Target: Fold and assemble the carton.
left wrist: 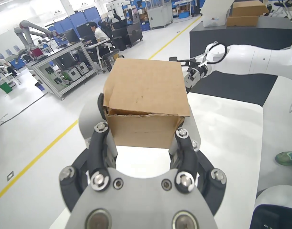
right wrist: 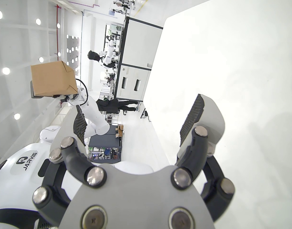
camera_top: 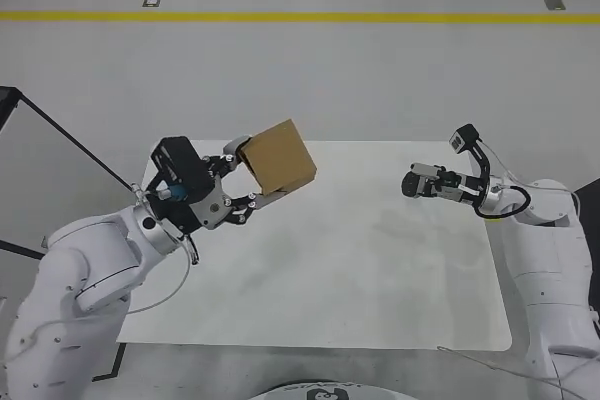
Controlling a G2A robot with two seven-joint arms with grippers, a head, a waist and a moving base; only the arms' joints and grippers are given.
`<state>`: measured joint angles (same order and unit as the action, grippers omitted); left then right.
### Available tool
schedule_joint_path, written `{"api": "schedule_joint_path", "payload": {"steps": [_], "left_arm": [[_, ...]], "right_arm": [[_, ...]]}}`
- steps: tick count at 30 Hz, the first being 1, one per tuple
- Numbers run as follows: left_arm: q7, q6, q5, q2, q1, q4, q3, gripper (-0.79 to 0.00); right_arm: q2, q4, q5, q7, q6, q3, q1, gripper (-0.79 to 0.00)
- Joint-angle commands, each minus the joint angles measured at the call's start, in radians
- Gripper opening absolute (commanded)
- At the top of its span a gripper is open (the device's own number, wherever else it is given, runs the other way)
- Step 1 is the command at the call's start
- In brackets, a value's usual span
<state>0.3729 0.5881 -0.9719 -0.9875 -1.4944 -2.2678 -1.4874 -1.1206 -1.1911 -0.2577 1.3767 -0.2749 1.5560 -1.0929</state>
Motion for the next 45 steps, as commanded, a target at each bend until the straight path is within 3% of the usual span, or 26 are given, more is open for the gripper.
{"api": "schedule_joint_path", "payload": {"steps": [1,8,20,23,29,34,41,45], "left_arm": [[-0.023,0.008,-0.024,-0.001,-0.032,0.009,0.029,-0.785],[-0.16,0.022,-0.113,-0.008,-0.126,0.066,0.124,-0.785],[-0.192,0.017,-0.107,-0.011,-0.13,0.079,0.14,-0.785],[-0.253,0.149,-0.097,-0.012,-0.076,0.15,0.174,-0.785],[-0.389,0.409,-0.104,-0.022,0.126,0.37,0.255,-0.785],[-0.501,0.424,-0.11,-0.026,0.273,0.505,0.389,-0.785],[-0.688,0.424,-0.137,0.002,0.476,0.653,0.616,-0.785],[-0.716,0.424,-0.133,0.006,0.495,0.665,0.636,-0.785]], "right_arm": [[0.0,0.0,0.0,0.0,0.0,0.0,0.0,0.0],[0.0,0.0,0.0,0.0,0.0,0.0,0.0,0.0],[0.0,0.0,0.0,0.0,0.0,0.0,0.0,0.0],[0.0,0.0,0.0,0.0,0.0,0.0,0.0,0.0],[0.0,0.0,0.0,0.0,0.0,0.0,0.0,0.0],[0.0,0.0,0.0,0.0,0.0,0.0,0.0,0.0],[0.0,0.0,0.0,0.0,0.0,0.0,0.0,0.0],[0.0,0.0,0.0,0.0,0.0,0.0,0.0,0.0]]}}
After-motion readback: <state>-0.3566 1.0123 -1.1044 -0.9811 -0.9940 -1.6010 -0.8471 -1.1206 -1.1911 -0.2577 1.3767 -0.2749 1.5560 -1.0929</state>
